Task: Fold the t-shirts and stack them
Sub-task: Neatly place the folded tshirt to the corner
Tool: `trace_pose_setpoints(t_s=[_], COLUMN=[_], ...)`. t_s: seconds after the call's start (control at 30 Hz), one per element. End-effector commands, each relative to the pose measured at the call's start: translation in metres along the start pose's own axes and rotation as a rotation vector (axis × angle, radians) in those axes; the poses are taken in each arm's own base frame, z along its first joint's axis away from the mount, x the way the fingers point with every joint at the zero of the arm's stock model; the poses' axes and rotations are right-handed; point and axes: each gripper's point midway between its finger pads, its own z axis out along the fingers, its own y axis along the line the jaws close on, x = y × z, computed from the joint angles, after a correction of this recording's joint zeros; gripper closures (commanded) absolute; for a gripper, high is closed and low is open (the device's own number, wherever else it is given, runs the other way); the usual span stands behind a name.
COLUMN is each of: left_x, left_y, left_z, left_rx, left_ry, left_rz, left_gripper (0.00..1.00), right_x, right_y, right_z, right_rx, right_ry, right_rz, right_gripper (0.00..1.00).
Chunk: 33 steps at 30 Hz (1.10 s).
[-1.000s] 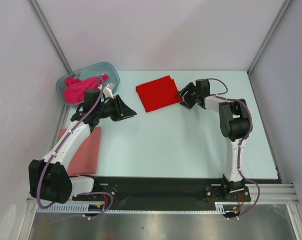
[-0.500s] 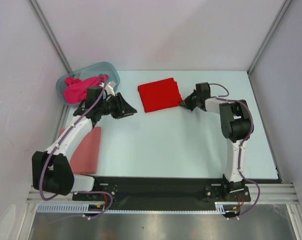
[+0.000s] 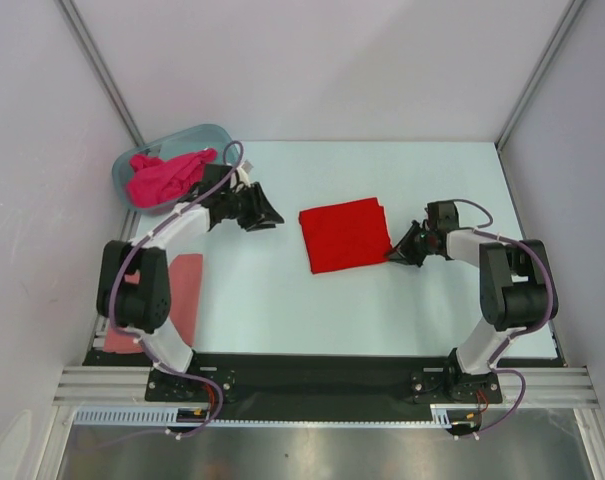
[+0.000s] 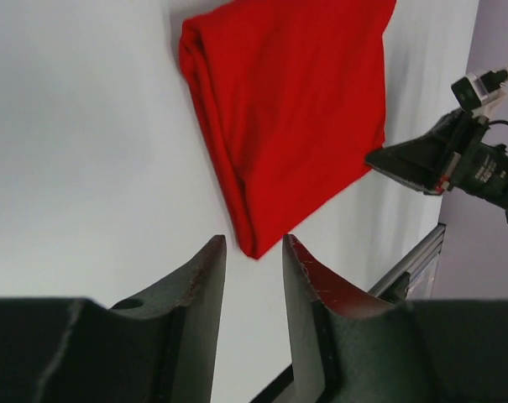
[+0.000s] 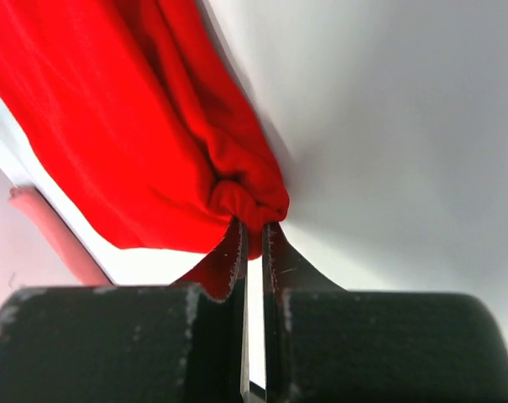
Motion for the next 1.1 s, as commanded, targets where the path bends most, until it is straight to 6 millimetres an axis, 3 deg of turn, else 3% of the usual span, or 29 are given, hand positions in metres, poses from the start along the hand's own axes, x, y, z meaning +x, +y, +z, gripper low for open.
trace_pose_setpoints(t_s=[0.0, 0.17, 0.27, 0.53, 0.8, 1.07], left_x=[-0.018, -0.012, -0.020, -0.035, -0.042, -0.031], left_y=[-0.017, -0.016, -0.022, -0.003, 0.009, 0.013], left_z=[0.030, 0.074, 0.085, 0.112, 0.113, 0.124], left_rx=[0.015, 0.007, 0.018, -0.067, -0.176, -0.164], left_ry=[-0.022, 0.018, -0.003, -0.002, -0.003, 0.035], left_rz=[0.098, 0.041, 0.004, -0.026, -0.076, -0.122], left_gripper=[0.62, 0.61, 0.56, 0.54, 0.52, 0.51], right_x=[0.018, 0.018, 0.018, 0.015, 0.012, 0.010], right_y=[-0.007, -0.011, -0.013, -0.019, -0.019, -0.019], right_z=[-0.008, -0.005, -0.006, -0.006, -0.006, -0.005], right_rx=[-0.022, -0.028, -0.030, -0.034, -0.049, -0.055], right_ry=[0.063, 0.069, 0.067, 0.070, 0.071, 0.075], right_rz=[-0.062, -0.040, -0.034, -0.018, -0.007, 0.007], right_gripper=[1.00, 1.00, 1.00, 1.00, 1.00, 1.00])
